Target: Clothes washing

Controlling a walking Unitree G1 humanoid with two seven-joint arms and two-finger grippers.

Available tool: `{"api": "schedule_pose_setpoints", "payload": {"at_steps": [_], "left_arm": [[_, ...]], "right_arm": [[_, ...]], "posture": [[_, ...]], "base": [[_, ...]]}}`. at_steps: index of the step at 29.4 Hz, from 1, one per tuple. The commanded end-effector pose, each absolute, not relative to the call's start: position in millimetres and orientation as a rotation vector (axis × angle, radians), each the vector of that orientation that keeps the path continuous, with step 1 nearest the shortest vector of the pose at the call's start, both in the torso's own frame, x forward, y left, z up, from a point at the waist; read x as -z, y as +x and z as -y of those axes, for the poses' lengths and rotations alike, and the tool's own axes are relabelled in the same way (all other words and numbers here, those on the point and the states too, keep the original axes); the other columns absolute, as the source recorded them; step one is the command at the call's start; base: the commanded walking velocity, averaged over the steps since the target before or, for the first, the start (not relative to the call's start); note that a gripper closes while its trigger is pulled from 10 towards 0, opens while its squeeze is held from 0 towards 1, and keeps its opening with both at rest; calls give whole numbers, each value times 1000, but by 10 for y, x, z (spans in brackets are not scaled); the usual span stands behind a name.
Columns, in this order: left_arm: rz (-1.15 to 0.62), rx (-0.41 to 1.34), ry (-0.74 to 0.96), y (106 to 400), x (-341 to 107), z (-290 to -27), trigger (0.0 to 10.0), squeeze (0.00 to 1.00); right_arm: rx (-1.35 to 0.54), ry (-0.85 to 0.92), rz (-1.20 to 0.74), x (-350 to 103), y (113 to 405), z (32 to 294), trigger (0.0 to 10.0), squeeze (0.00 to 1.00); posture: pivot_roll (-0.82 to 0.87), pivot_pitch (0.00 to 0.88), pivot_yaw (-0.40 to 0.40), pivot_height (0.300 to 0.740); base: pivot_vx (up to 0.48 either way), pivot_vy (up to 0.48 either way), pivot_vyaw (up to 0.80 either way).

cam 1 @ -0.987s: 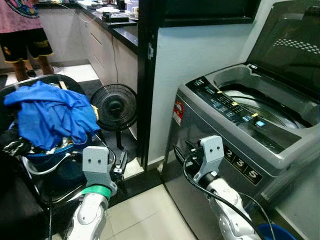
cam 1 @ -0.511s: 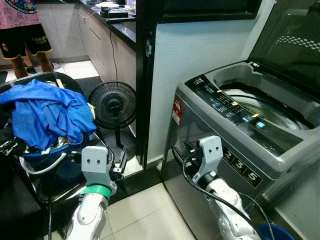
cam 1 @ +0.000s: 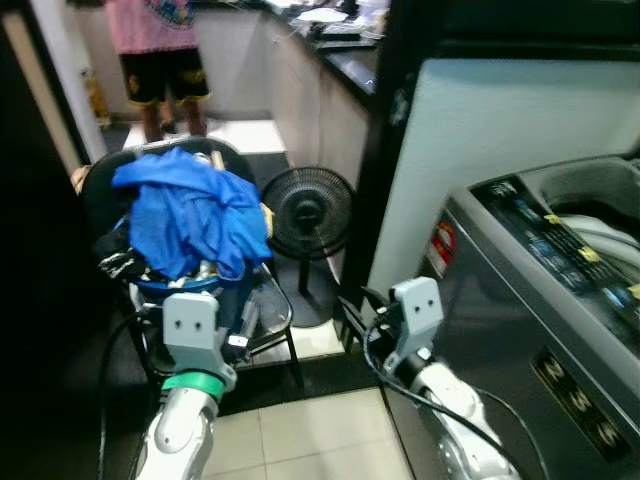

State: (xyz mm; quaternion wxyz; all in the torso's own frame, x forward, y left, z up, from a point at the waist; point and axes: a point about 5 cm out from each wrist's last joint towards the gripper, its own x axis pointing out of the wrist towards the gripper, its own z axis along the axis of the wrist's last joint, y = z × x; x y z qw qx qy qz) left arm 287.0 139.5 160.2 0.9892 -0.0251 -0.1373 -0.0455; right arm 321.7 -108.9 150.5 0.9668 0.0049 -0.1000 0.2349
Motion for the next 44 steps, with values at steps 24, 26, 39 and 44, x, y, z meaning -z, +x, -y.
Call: {"api": "schedule_pose_setpoints", "payload": {"at_steps": [24, 26, 39, 44], "left_arm": [[287, 38, -44, 2925, -1690, -1529, 10000, 0], [301, 46, -41, 2946, -1733, -1532, 10000, 0], [321, 45, -49, 2965, -1802, -1530, 10000, 0], [302, 48, -68, 2979, -1787, -1535, 10000, 0]], "right_arm": [[-502, 88, 264, -1715, 3267, 1018, 10000, 0], [-518, 82, 283, -1780, 3283, 1000, 10000, 0], [-569, 40, 305, -1853, 3281, 928, 10000, 0], [-557, 23, 319, -1894, 3300, 940, 10000, 0]], "posture": [[26, 46, -27, 740], [24, 40, -24, 740], [26, 24, -32, 740], [23, 20, -32, 740]], "base": [[445, 0, 33], [450, 0, 0], [445, 0, 414], [155, 0, 0]]}}
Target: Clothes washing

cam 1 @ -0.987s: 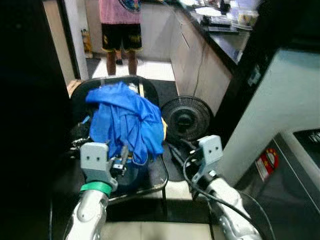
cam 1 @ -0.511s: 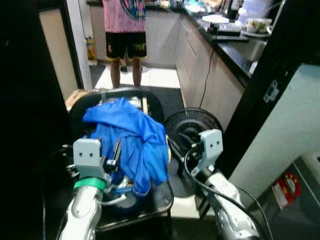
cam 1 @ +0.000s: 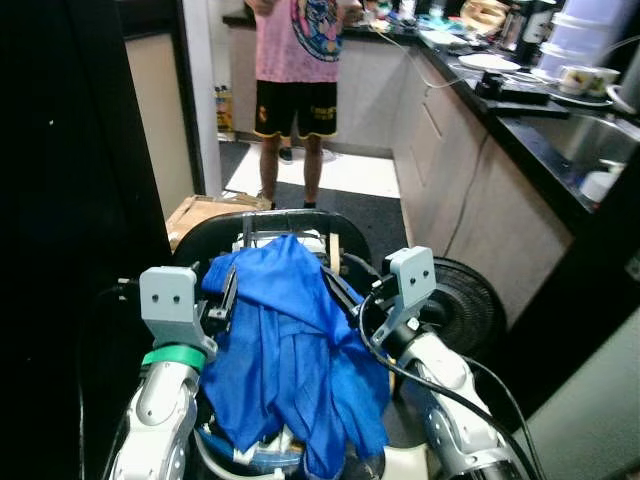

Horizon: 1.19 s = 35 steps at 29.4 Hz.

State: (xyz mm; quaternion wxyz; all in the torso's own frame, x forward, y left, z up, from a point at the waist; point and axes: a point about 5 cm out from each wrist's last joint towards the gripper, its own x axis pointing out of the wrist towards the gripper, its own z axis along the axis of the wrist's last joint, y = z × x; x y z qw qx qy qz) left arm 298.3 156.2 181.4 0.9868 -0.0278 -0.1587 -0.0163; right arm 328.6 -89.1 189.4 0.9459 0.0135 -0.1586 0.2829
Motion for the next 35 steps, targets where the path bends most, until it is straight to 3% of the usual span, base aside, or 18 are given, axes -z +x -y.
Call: {"api": "schedule_pose_setpoints", "payload": {"at_steps": [1, 17, 20, 23, 32, 35], "left_arm": [[302, 48, -68, 2979, -1787, -1535, 10000, 0], [376, 151, 43, 3152, -1974, -1494, 10000, 0], [366, 174, 77, 3191, -1996, -1464, 10000, 0], [322, 187, 99, 3230, -1980, -1526, 10000, 0], [259, 278, 204, 3206, -1890, -1546, 10000, 0], [103, 295, 268, 3221, -1774, -1550, 10000, 0]], "right_arm": [[-557, 23, 319, -1894, 3300, 940, 10000, 0], [-419, 46, 304, -1894, 3398, 1085, 10000, 0], [-398, 83, 293, -1890, 3415, 1106, 10000, 0], [-389, 103, 267, -1839, 3412, 1095, 10000, 0], [-402, 62, 241, -1760, 3391, 1133, 10000, 0], [-417, 49, 234, -1763, 3396, 1158, 10000, 0]], "posture": [[23, 20, -32, 740], [34, 33, -11, 740], [43, 35, 29, 740], [35, 41, 63, 740], [29, 47, 63, 740], [22, 49, 53, 740]], "base": [[0, 0, 0], [0, 0, 0], [0, 0, 0], [0, 0, 0], [0, 0, 0], [0, 0, 0]]}}
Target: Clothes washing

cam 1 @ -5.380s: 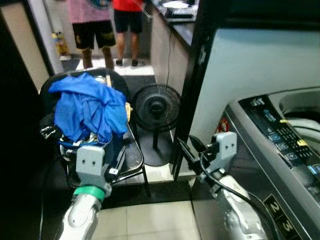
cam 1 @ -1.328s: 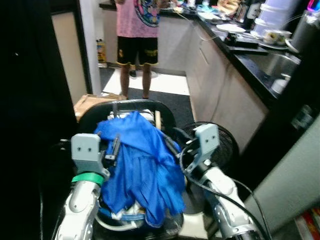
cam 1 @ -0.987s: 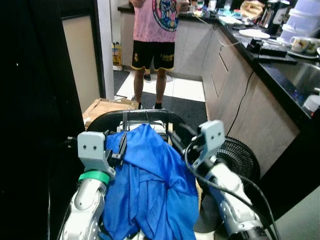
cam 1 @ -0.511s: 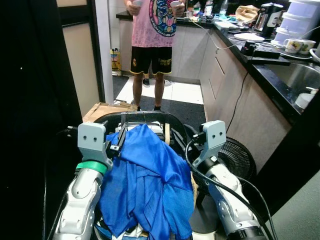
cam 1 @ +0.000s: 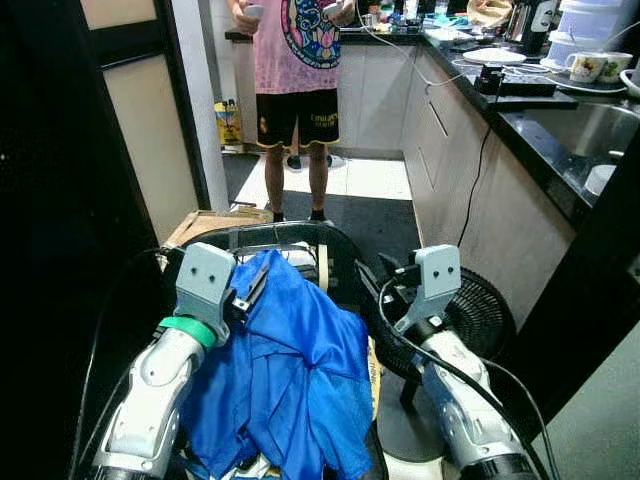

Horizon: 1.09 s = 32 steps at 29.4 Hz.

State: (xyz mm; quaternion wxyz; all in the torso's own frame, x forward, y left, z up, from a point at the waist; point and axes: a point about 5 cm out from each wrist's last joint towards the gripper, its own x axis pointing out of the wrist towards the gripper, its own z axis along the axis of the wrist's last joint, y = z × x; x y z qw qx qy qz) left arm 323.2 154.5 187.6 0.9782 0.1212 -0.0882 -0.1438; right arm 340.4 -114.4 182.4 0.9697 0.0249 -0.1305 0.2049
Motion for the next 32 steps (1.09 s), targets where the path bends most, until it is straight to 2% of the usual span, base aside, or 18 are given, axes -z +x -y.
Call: {"api": "schedule_pose_setpoints", "payload": {"at_steps": [1, 3, 4, 6, 11, 12, 14, 15, 20, 25, 30, 31, 32], "left_arm": [[25, 290, 269, 3218, -1732, -1555, 10000, 404], [25, 290, 269, 3218, -1732, -1555, 10000, 404], [-30, 282, 234, 3209, -1724, -1552, 10000, 1000], [-82, 273, 186, 3190, -1756, -1531, 10000, 1000], [-122, 291, 206, 3157, -1766, -1521, 10000, 1000], [-130, 291, 221, 3149, -1758, -1528, 10000, 871], [-130, 291, 221, 3149, -1758, -1528, 10000, 871], [-153, 291, 227, 3139, -1745, -1535, 10000, 0], [-199, 302, 219, 3114, -1704, -1530, 10000, 0], [-318, 340, 151, 3031, -1639, -1476, 10000, 0], [-331, 345, 142, 3020, -1645, -1468, 10000, 0], [-335, 346, 142, 3014, -1648, -1468, 4824, 0], [-335, 346, 142, 3014, -1648, -1468, 4824, 0]], "right_arm": [[-427, 45, 234, -1771, 3400, 1158, 10000, 0], [-427, 45, 234, -1771, 3400, 1158, 10000, 0], [-436, 43, 232, -1775, 3403, 1153, 10000, 0], [-450, 46, 229, -1777, 3405, 1139, 10000, 0], [-462, 49, 225, -1775, 3407, 1119, 10000, 0], [-465, 49, 226, -1778, 3409, 1113, 10000, 0], [-465, 49, 226, -1778, 3409, 1113, 10000, 0], [-470, 50, 228, -1782, 3411, 1109, 10000, 0], [-474, 50, 229, -1786, 3414, 1107, 10000, 0], [-483, 47, 230, -1792, 3416, 1109, 10000, 0], [-485, 46, 231, -1792, 3414, 1109, 10000, 0], [-485, 45, 231, -1792, 3413, 1110, 10000, 0], [-485, 45, 231, -1792, 3413, 1110, 10000, 0]], "posture": [[21, 50, 47, 740], [21, 50, 47, 740], [23, 50, 44, 740], [28, 51, 39, 740], [33, 52, 34, 740], [35, 52, 32, 740], [35, 52, 32, 740], [36, 51, 31, 740], [37, 50, 30, 740], [35, 50, 30, 740], [35, 51, 30, 740], [34, 51, 31, 740], [34, 51, 31, 740]], "base": [[0, 0, 0], [0, 0, 0], [0, 0, 0], [0, 0, 0], [0, 0, 0], [0, 0, 0], [0, 0, 0], [0, 0, 0], [0, 0, 0], [0, 0, 0], [0, 0, 0], [0, 0, 0], [0, 0, 0]]}}
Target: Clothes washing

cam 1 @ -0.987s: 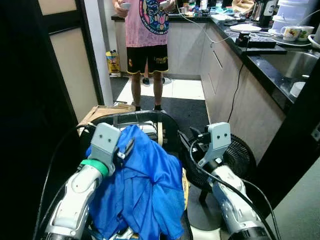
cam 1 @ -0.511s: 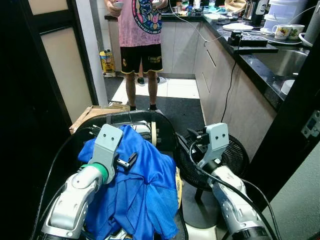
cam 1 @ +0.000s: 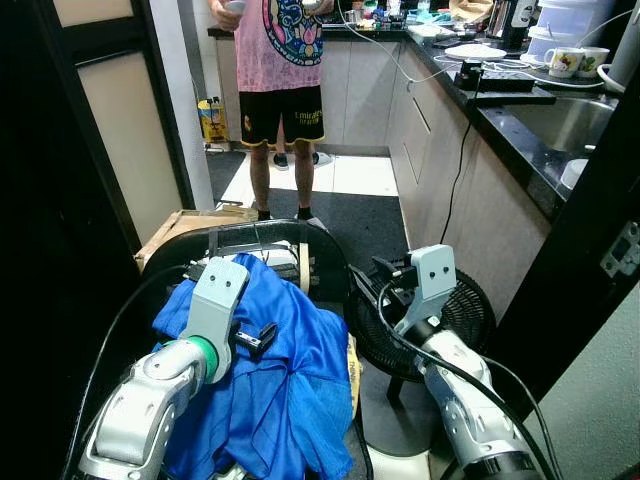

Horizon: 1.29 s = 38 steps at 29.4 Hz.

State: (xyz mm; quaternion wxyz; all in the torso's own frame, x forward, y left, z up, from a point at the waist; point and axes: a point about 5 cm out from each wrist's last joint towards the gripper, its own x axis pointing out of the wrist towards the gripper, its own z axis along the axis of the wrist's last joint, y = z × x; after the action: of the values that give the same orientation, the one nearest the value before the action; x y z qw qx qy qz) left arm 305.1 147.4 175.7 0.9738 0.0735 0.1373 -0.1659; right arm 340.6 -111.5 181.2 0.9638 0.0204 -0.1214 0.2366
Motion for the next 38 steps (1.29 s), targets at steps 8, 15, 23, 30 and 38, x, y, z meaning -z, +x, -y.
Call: {"api": "schedule_pose_setpoints", "payload": {"at_steps": [8, 15, 23, 30, 38], "left_arm": [[-332, 348, 115, 2998, -1678, -1455, 0, 0], [-332, 349, 110, 2985, -1706, -1445, 0, 0], [-45, 399, -14, 3025, -2109, -1311, 0, 0], [204, 388, -141, 3004, -2548, -1266, 10000, 0], [308, 291, -23, 3042, -2647, -1394, 10000, 0]], "right_arm": [[-482, 39, 235, -1794, 3411, 1116, 10000, 0], [-482, 40, 236, -1793, 3409, 1118, 10000, 0], [-467, 66, 238, -1810, 3423, 1154, 10000, 0], [-456, 91, 242, -1823, 3422, 1166, 10000, 0], [-434, 116, 252, -1848, 3437, 1204, 10000, 0]], "posture": [[35, 52, 31, 740], [34, 53, 31, 740], [32, 53, 30, 740], [30, 52, 32, 740], [27, 42, 33, 740]], "base": [[0, 0, 0], [0, 0, 0], [0, 0, 0], [0, 0, 0], [0, 0, 0]]}}
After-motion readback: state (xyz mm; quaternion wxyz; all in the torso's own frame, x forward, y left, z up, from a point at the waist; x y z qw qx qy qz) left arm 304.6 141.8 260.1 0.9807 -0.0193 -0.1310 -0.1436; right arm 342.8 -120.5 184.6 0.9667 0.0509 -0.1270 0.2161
